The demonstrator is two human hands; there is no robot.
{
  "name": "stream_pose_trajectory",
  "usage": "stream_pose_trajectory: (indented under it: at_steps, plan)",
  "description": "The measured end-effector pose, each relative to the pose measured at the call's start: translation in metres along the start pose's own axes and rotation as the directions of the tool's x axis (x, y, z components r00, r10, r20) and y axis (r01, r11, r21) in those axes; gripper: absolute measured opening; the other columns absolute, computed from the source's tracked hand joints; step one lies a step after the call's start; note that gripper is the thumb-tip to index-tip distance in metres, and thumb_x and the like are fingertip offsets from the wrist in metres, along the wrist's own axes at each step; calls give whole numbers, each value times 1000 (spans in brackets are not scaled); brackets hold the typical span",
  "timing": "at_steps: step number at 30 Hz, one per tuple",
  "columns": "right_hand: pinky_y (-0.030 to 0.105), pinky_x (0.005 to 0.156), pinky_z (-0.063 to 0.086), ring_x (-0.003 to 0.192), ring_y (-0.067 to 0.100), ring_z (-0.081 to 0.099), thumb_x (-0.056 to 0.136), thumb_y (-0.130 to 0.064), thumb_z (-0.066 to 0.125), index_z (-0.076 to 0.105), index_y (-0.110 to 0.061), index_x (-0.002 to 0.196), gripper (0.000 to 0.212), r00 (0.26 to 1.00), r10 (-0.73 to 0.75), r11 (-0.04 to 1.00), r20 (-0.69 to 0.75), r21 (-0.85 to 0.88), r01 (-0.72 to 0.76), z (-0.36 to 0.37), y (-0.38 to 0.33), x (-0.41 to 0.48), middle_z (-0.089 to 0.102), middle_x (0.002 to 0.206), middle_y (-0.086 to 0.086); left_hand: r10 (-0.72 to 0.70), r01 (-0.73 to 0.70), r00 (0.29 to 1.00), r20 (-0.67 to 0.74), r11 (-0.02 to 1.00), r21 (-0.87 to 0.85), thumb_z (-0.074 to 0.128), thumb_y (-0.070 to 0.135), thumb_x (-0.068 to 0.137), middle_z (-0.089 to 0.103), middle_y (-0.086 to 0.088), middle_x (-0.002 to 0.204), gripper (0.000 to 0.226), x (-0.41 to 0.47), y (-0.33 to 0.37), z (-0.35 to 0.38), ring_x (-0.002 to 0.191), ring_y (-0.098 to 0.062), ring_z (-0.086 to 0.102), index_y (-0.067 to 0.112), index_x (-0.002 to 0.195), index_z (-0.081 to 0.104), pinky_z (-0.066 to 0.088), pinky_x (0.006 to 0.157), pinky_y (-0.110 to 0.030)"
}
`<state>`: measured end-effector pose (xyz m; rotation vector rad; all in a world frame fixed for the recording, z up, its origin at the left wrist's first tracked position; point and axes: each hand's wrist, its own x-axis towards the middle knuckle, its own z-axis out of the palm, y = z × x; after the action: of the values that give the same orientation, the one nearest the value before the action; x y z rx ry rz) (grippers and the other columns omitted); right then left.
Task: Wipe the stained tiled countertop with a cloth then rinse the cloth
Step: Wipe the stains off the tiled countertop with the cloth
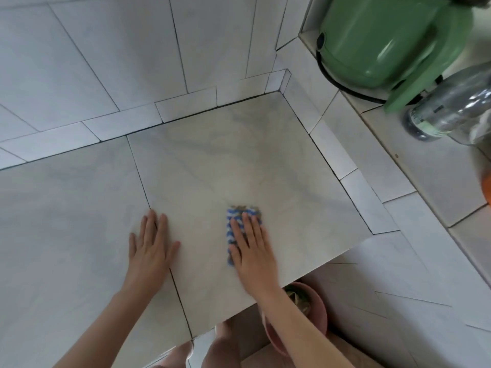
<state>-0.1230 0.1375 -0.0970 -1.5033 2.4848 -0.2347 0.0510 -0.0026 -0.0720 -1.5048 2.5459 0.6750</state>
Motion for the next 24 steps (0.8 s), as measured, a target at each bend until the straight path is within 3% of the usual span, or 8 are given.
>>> stream_pose_trajectory:
  at_steps: [6,9,11,13,15,17,21,24]
  plan:
    - [34,114,1,137,37,32,94,-35,23,35,-8,143,57,986,145,985,-84,-78,-151,-18,59,84,33,148,22,5,-5,1000,5,1000,-24,31,39,96,-15,-2,155,65,11,-1,-4,141,-13,-17,18,148,-3,-6,115,-39]
    - [32,114,-14,146,30,2,91,-42,0,4,-13,150,66,969,247,964,-12,-99,-247,-30,61,115,2,157,17,5,-5,1000,-6,1000,-23,33,39,96,-14,-2,155,66,15,-7,-6,141,-14,-16,18,148,-2,-6,115,-39]
    - [35,116,-11,146,26,-8,97,-40,3,-5,-17,150,58,953,301,950,11,-94,-299,-28,50,130,-8,158,13,-7,7,1000,-9,1000,-13,32,39,96,-13,-3,155,66,17,-12,-8,141,-13,-17,18,148,-2,-6,115,-40]
    - [39,117,-5,146,29,-2,98,-36,6,3,-14,150,57,977,212,972,6,-101,-211,-21,25,134,0,158,17,-22,22,1000,-11,1000,-22,31,40,96,-13,-3,156,65,18,-18,-11,141,-13,-18,19,148,-2,-7,115,-39]
    - [43,117,10,142,34,21,94,-35,15,27,-11,147,59,998,58,993,-34,-102,-61,-10,-12,125,25,152,21,-22,21,1000,-19,999,-27,32,40,96,-13,-3,156,65,18,-25,-14,141,-12,-18,22,148,-3,-8,114,-39]
    - [44,112,19,137,34,33,93,-35,28,39,-13,142,55,996,-89,995,-16,-56,88,3,-47,103,37,147,18,-18,17,999,-32,1000,-13,33,40,95,-12,-4,156,66,17,-30,-14,141,-13,-17,22,148,-2,-7,114,-38]
    - [40,114,16,143,25,23,96,-37,30,31,-19,146,53,924,-379,923,55,-52,382,15,-76,49,28,153,11,-59,57,996,-61,998,-38,37,40,94,-10,-4,156,68,18,-40,-16,140,-12,-17,20,148,0,-9,114,-36]
    - [36,115,12,143,20,19,97,-39,30,31,-22,146,52,876,-477,875,74,-55,481,12,-53,44,28,154,6,-73,71,996,-58,997,-36,38,41,94,-11,-3,156,69,20,-50,-18,140,-11,-17,22,148,0,-8,114,-35]
